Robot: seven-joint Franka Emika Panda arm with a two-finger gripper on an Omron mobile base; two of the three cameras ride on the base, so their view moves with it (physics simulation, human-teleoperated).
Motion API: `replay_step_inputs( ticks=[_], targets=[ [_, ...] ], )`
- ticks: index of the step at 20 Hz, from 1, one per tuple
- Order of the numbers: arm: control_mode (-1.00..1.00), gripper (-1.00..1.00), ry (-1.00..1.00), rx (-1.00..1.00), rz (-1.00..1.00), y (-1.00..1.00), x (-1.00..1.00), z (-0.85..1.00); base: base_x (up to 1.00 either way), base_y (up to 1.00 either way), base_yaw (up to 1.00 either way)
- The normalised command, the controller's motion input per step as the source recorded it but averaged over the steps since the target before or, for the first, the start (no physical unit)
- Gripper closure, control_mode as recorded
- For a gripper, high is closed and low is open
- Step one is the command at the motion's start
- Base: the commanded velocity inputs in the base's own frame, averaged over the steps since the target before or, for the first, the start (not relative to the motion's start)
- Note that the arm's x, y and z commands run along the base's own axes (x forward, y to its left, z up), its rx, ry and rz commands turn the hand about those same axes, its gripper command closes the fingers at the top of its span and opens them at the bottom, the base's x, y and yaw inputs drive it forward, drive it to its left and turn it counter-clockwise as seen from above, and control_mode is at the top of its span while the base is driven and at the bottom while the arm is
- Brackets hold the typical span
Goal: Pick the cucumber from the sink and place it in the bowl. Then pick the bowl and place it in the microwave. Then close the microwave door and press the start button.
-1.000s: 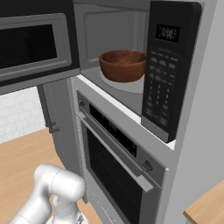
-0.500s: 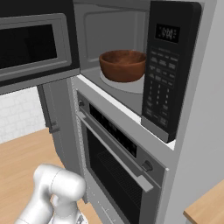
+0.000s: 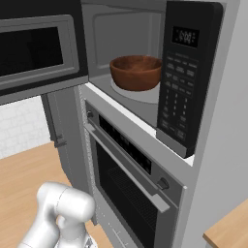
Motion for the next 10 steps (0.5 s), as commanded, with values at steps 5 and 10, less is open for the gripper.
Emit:
replay_step_inputs(
  ticks=[5, 10],
  targets=[
    [-1.00, -1.00, -0.13, 0.00, -0.05, 0.36, 0.20, -0.28, 0.00, 0.00, 0.00],
    [-1.00, -1.00, -0.12, 0.00, -0.06, 0.37, 0.27, -0.35, 0.00, 0.00, 0.00]
  ],
)
